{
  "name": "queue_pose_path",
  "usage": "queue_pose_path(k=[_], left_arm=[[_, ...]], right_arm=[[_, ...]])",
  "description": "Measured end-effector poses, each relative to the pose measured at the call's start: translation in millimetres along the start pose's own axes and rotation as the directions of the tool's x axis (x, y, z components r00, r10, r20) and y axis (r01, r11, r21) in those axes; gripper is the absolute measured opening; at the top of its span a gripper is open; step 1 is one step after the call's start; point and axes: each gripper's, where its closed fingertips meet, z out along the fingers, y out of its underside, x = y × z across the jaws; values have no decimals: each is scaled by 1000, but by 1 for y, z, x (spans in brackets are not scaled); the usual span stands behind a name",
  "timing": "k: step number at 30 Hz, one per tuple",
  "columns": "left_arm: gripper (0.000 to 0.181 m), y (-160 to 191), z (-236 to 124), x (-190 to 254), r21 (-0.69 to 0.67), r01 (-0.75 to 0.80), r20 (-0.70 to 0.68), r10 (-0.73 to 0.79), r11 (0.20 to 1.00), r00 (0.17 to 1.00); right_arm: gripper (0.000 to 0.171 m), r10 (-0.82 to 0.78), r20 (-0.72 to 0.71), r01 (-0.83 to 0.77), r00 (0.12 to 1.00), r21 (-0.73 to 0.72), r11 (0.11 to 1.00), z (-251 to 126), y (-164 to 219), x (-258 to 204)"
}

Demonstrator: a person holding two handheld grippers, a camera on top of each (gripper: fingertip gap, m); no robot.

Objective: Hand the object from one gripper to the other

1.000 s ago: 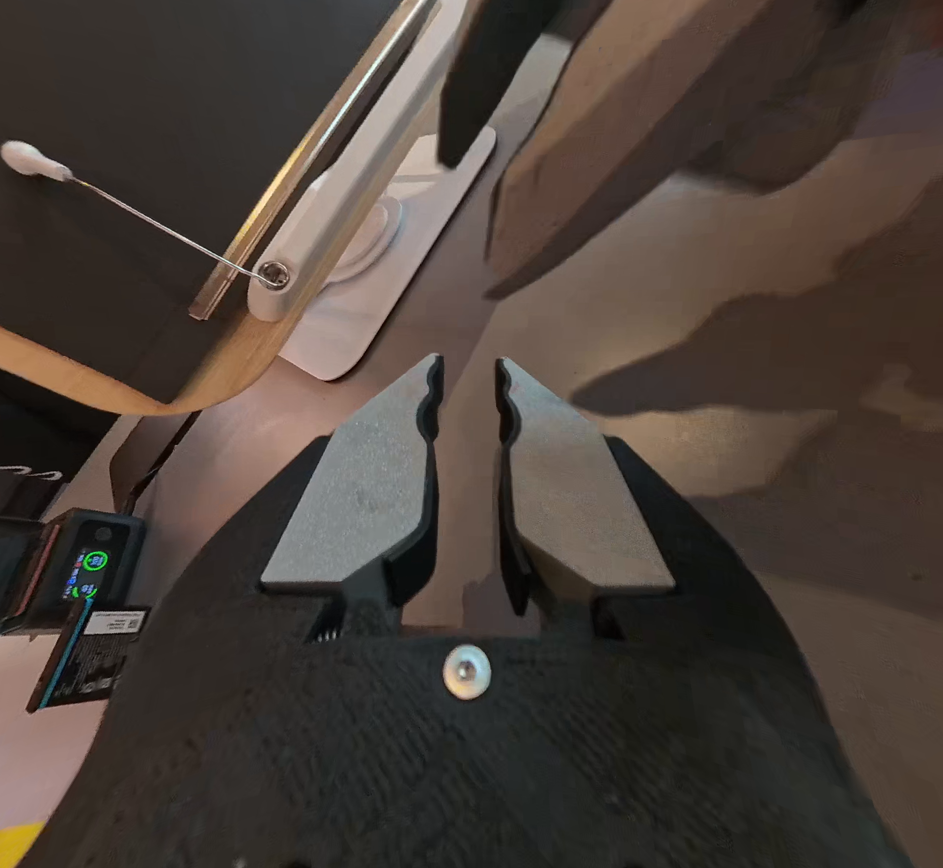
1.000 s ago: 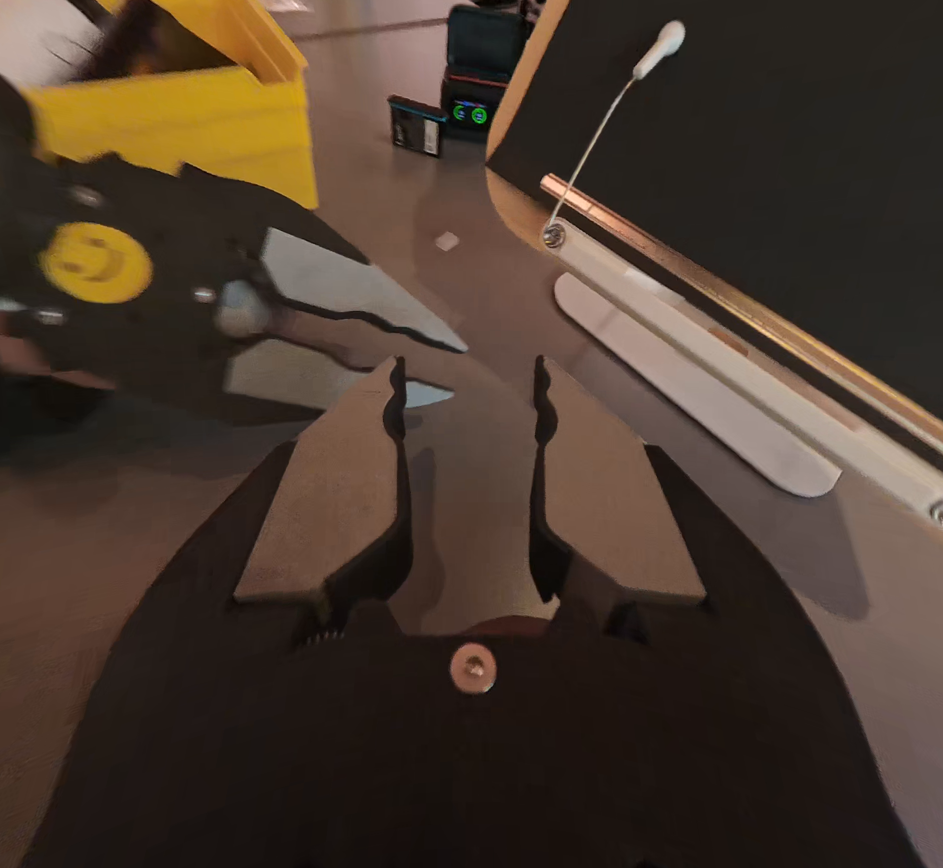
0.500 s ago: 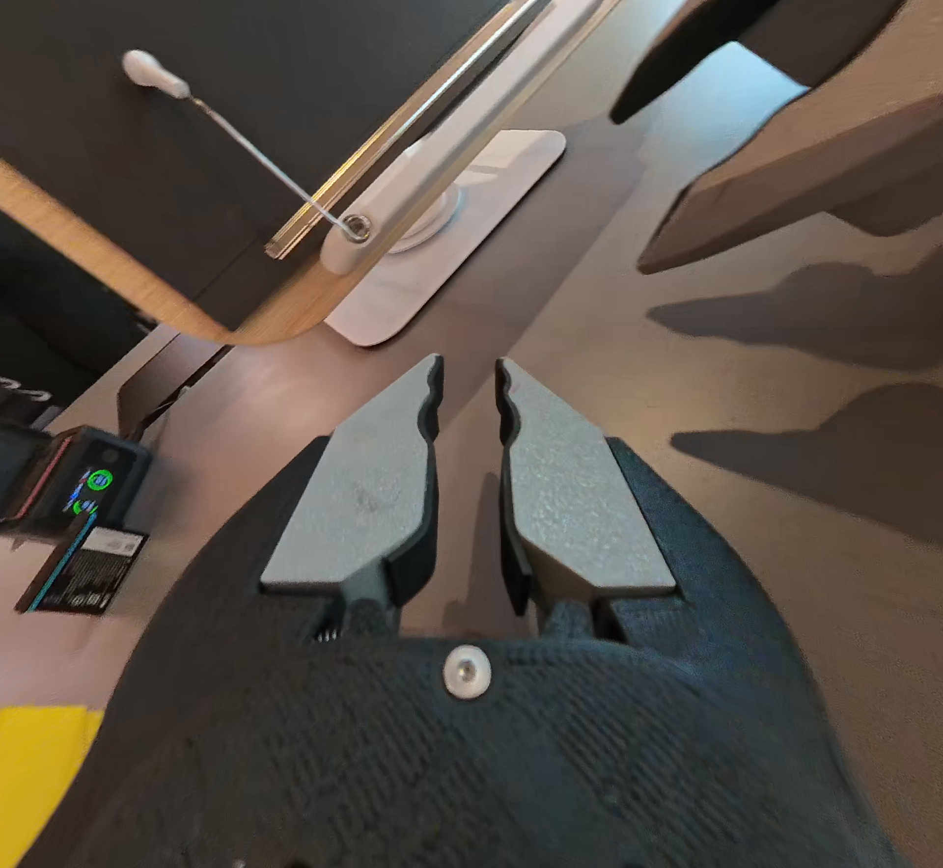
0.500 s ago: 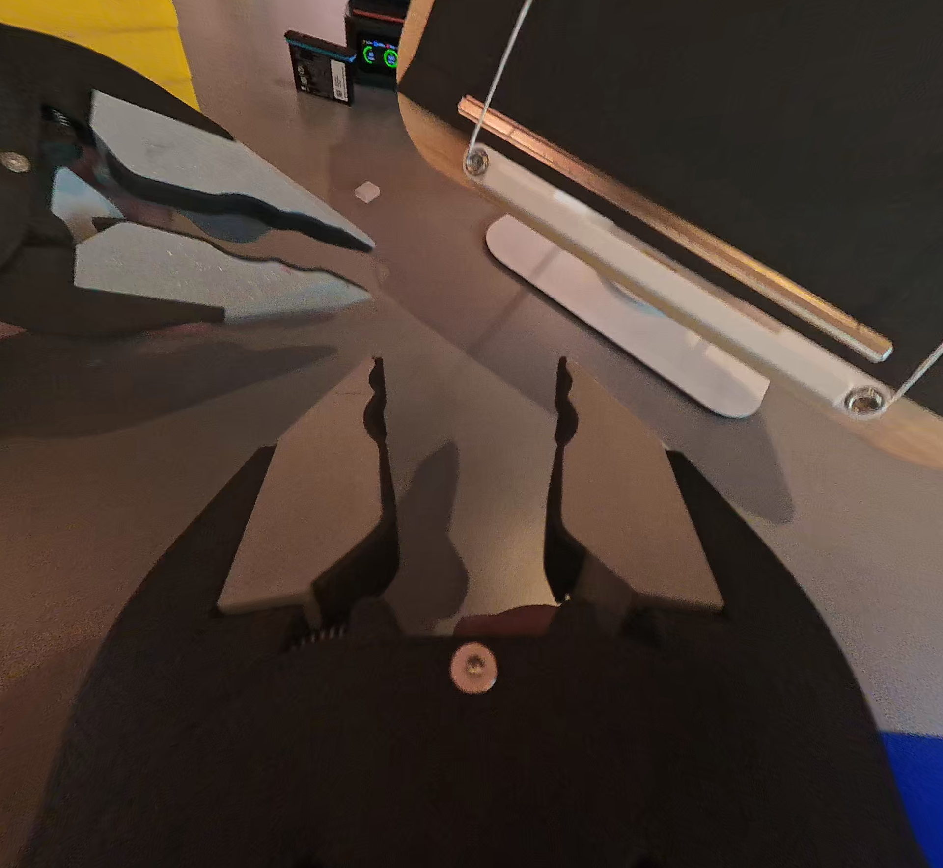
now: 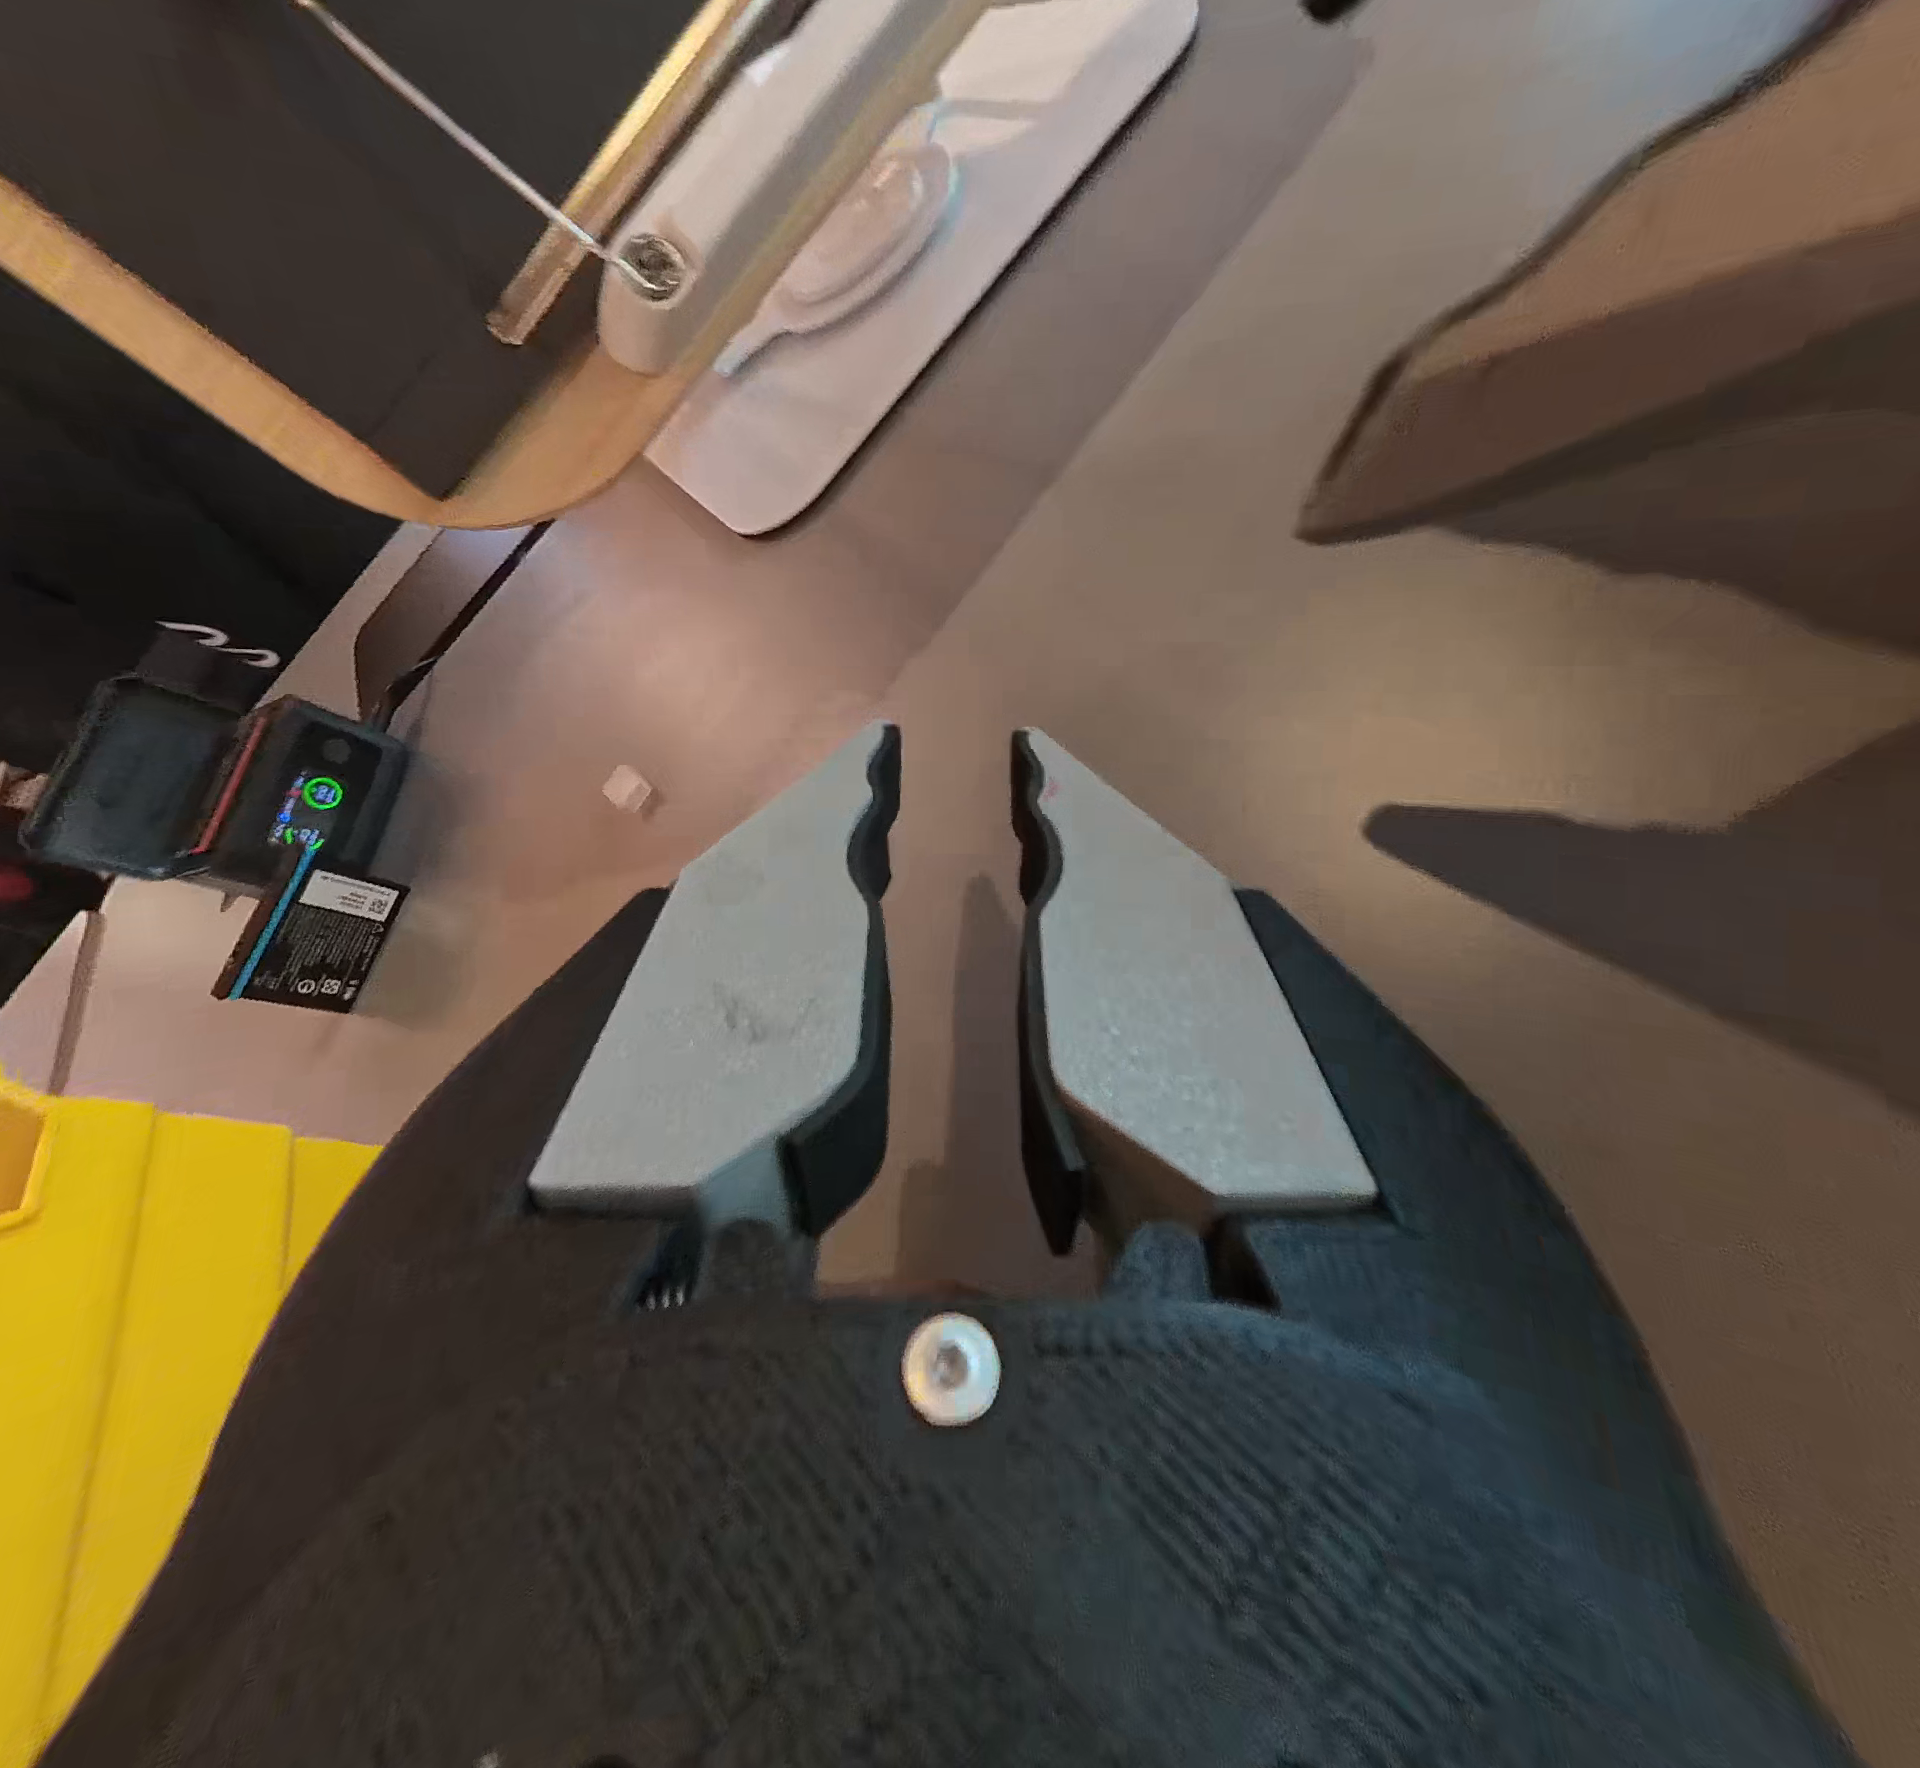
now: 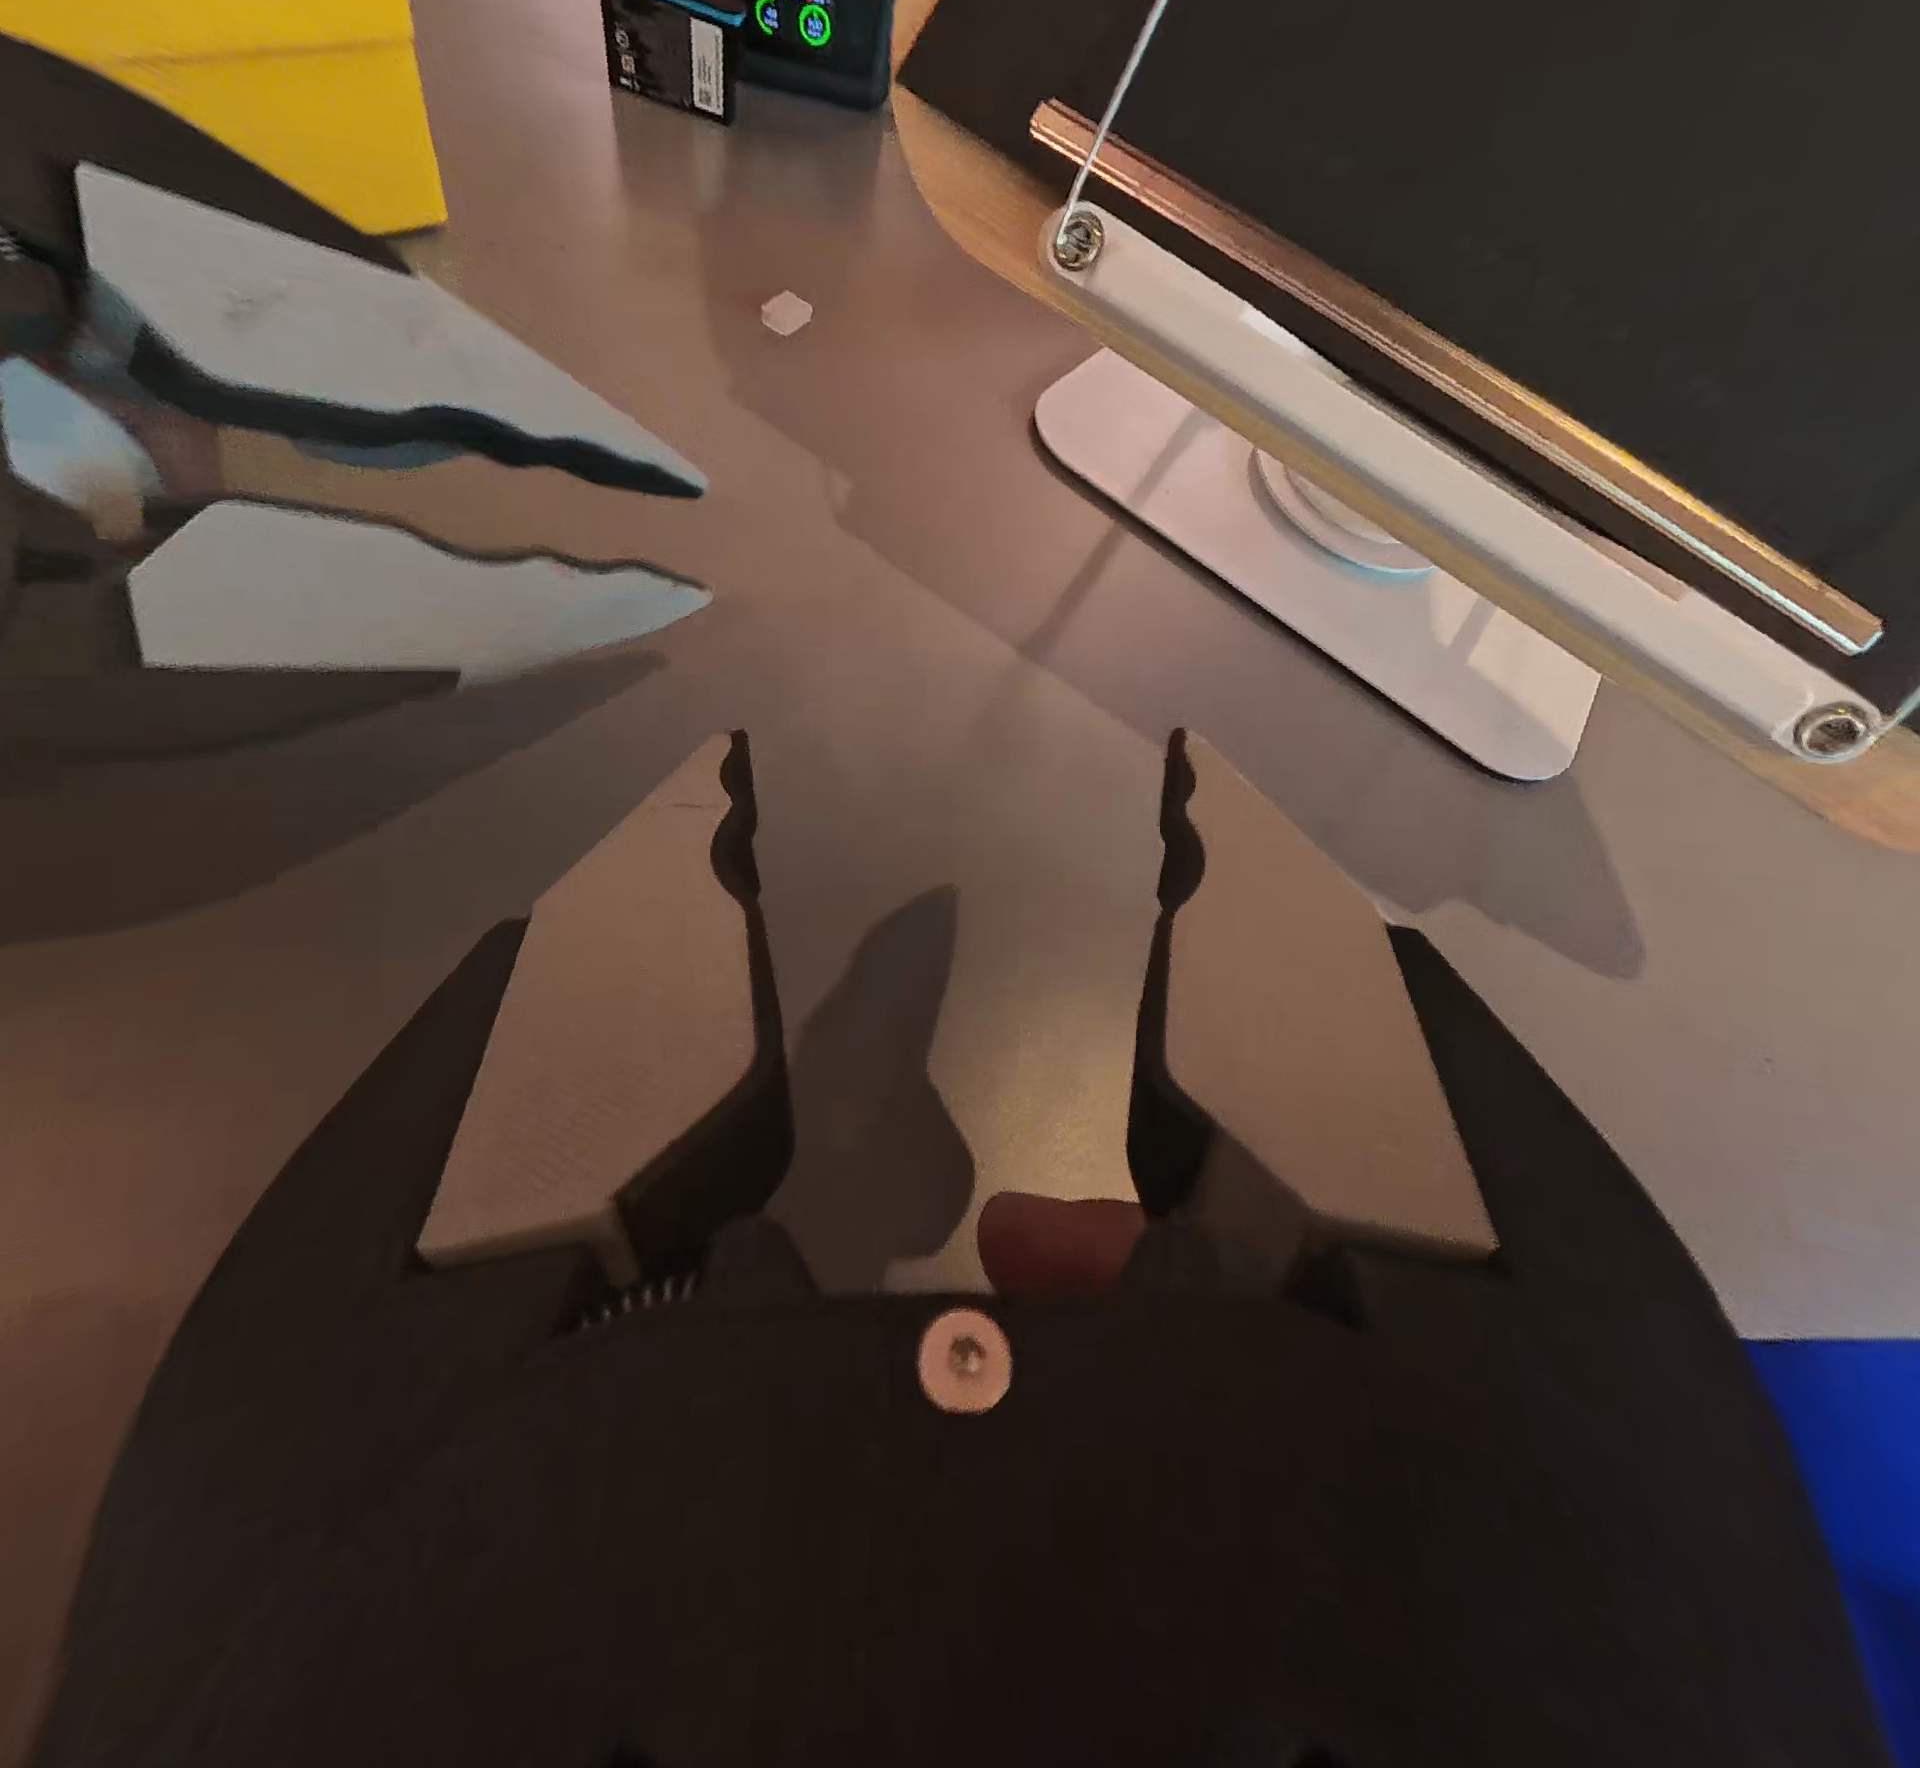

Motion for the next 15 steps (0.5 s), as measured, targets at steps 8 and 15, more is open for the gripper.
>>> queue_pose_path(k=[8, 15], left_arm=[[26, -1, 27, 9, -39, -80, -104, 76, 996, 992], [26, -17, 14, 29, 72, -122, -159, 133, 990, 978]], right_arm=[[86, 47, 46, -44, 998, -75, 996, 47, -9, 24], [86, 79, 96, -80, 992, 2, 997, 62, -11, 32]])
